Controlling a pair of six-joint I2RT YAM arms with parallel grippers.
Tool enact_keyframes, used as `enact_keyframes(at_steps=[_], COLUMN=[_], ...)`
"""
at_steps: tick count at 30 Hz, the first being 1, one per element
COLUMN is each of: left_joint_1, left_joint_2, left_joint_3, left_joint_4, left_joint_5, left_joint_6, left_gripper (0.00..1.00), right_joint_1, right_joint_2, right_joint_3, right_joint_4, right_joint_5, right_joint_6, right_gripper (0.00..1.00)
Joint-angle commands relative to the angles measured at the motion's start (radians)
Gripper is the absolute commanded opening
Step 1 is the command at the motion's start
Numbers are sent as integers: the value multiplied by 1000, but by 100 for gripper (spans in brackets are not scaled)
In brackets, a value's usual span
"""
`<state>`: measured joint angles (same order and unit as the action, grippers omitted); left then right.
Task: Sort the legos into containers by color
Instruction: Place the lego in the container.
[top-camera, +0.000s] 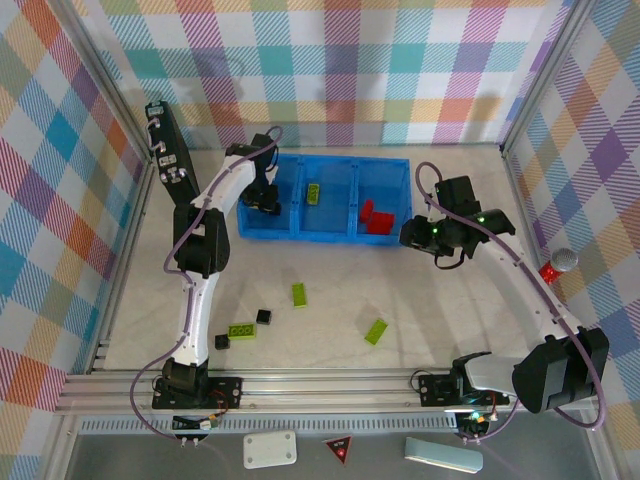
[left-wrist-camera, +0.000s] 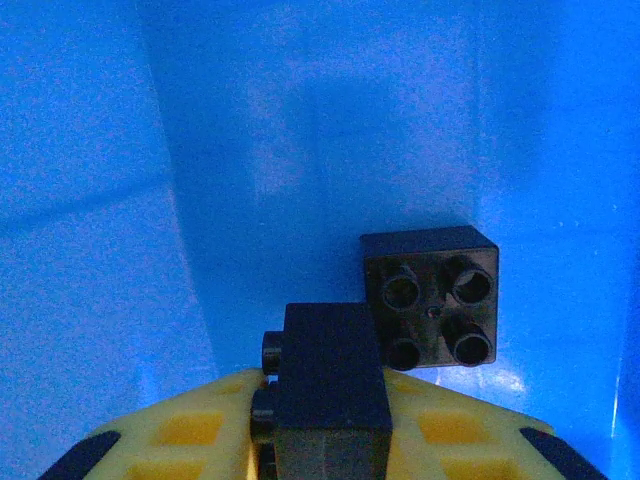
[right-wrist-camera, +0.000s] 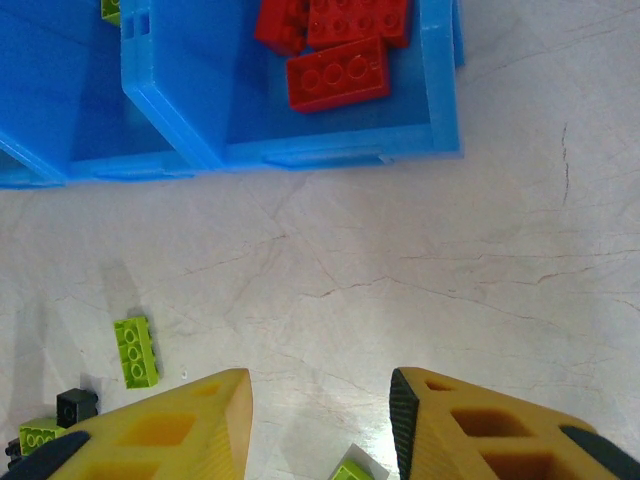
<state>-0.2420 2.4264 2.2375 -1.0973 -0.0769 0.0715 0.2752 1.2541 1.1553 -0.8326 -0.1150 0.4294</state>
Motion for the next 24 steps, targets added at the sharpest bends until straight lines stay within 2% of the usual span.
enact_keyframes(at_steps=[1, 8, 24], left_joint_1=[-2, -2, -15], left_joint_2=[7, 5, -101], left_joint_3=[28, 29, 18], left_joint_4=[-14, -16, -59], left_joint_5=[-31, -39, 3], left_joint_6=[4, -5, -31], left_gripper=[32, 38, 38], right_joint_1=[3, 3, 6], right_joint_2=[-15, -19, -27], right_joint_3=[-8, 4, -21], right_joint_4=[-13, -24, -17], right_joint_5=[-2, -4, -56], right_joint_6=[-10, -14, 20], right_gripper=[43, 43, 42])
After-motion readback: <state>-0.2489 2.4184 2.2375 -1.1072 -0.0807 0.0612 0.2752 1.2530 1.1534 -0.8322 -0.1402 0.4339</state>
